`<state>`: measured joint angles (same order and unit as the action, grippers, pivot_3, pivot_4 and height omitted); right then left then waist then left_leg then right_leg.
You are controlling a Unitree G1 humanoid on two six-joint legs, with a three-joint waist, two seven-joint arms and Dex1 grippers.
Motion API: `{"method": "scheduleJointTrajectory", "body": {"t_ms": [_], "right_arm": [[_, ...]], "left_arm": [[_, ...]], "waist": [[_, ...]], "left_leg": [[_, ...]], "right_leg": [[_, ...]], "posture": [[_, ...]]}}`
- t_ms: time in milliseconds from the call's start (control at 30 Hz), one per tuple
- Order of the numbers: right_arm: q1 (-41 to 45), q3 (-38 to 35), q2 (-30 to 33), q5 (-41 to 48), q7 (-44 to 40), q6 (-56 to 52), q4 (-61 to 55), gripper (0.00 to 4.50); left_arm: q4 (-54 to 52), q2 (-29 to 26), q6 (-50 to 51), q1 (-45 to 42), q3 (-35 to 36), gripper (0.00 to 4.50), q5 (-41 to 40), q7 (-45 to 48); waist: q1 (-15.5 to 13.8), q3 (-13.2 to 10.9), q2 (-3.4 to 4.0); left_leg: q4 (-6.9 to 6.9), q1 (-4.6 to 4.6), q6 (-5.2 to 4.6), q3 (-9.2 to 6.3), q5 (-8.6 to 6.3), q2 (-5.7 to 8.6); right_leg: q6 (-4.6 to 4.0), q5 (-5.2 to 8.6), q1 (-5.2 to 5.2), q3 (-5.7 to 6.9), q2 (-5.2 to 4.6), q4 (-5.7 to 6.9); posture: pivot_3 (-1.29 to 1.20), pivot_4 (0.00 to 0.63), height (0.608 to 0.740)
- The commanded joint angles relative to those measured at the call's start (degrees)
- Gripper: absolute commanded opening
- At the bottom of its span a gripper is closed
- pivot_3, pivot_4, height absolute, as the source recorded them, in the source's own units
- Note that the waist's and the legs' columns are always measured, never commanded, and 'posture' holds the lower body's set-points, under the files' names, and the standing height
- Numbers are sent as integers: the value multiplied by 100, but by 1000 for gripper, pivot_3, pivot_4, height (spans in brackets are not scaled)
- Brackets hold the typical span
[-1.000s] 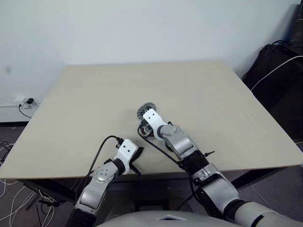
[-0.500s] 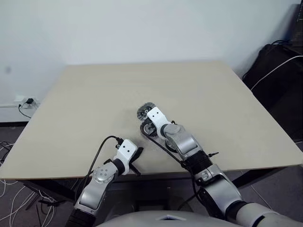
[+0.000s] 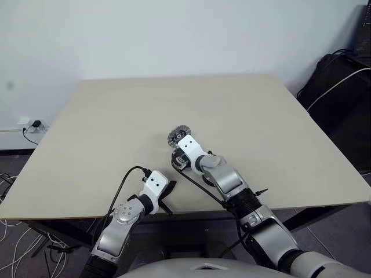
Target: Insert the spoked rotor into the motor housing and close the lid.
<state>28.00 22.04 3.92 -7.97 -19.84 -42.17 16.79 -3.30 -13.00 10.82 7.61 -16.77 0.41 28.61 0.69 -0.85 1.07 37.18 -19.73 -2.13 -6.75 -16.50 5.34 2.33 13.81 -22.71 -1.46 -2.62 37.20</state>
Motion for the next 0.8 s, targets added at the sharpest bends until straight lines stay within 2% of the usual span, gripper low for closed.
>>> {"method": "scheduleJointTrajectory", "body": {"t_ms": [33, 233, 800], "right_arm": [[81, 47, 73, -87, -50, -137, -56, 15], [144, 105, 232, -205, -51, -282, 1, 15], [336, 128, 108, -345, 178, -15, 194, 15]], "left_arm": [[-205, 26, -44, -89, 0, 0, -58, -10], [-206, 29, -37, -81, 7, 0, -62, -19], [-219, 16, -24, -78, 10, 0, -75, -66]], "waist": [[-1, 0, 0], [-14, 2, -1], [-18, 2, -1]], "left_leg": [[0, 1, 0, 0, 0, 0], [4, 4, 0, -2, 0, 1], [6, 3, 1, -4, 2, 2]], "right_leg": [[0, 0, 1, 0, 0, 0], [0, 0, 8, 1, 0, 0], [1, 0, 9, 1, 0, 0]], "posture": [[0, 0, 740], [0, 0, 740], [0, 0, 740]]}}
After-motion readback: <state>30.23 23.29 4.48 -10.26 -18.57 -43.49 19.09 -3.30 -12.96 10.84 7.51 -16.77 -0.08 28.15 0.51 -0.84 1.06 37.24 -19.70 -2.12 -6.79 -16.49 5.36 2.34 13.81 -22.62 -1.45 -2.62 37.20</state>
